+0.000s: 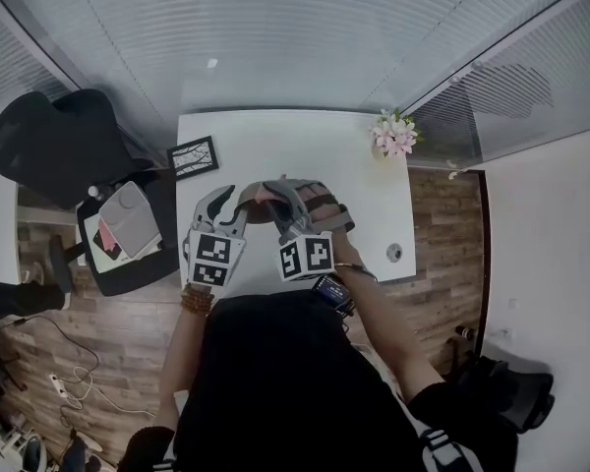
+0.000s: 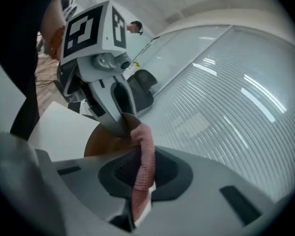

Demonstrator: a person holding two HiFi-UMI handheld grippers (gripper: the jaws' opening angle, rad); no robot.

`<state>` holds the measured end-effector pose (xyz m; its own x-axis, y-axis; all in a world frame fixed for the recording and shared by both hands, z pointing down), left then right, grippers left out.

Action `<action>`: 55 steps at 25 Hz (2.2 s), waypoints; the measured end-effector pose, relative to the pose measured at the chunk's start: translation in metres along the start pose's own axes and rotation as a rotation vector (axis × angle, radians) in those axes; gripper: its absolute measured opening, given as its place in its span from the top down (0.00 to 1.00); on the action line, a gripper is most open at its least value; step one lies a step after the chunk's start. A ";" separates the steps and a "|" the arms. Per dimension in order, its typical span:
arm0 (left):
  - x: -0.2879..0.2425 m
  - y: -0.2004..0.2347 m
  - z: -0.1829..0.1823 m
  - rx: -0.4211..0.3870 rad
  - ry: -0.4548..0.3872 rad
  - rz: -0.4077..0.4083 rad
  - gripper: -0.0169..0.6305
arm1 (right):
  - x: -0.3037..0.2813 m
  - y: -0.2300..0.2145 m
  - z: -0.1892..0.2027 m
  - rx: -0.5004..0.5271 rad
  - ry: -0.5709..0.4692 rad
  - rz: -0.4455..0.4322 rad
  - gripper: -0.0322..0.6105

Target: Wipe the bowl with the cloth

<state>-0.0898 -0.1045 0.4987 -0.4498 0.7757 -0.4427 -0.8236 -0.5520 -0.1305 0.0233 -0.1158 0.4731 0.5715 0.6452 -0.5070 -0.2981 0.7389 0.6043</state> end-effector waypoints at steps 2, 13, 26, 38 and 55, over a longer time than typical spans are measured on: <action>-0.001 -0.008 -0.005 -0.096 0.016 -0.015 0.84 | 0.000 0.008 -0.004 0.064 -0.001 -0.030 0.91; 0.013 0.022 0.002 0.653 -0.336 0.017 0.89 | 0.007 -0.022 -0.017 -0.374 -0.142 0.112 0.91; -0.005 -0.005 -0.002 -0.017 0.052 0.037 0.93 | -0.002 0.010 -0.008 0.052 -0.028 -0.044 0.91; 0.002 0.013 0.022 0.574 -0.179 0.200 0.87 | 0.005 -0.008 -0.002 -0.223 -0.067 0.045 0.91; 0.013 0.015 -0.007 0.525 -0.259 0.082 0.90 | 0.009 -0.018 -0.015 -0.391 -0.148 0.102 0.87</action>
<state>-0.1059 -0.1050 0.4850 -0.5344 0.8228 -0.1935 -0.8138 -0.4391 0.3806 0.0217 -0.1204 0.4487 0.6192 0.7052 -0.3454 -0.6102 0.7089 0.3535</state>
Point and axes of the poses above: the fingertips, and each gripper's own axes: x backward along the fingers, y to its left, z out of its underside, the point moved 8 cm from there along x, backward along the fingers, and after that the axes turned 11 degrees about -x, right-handed, at the moved point
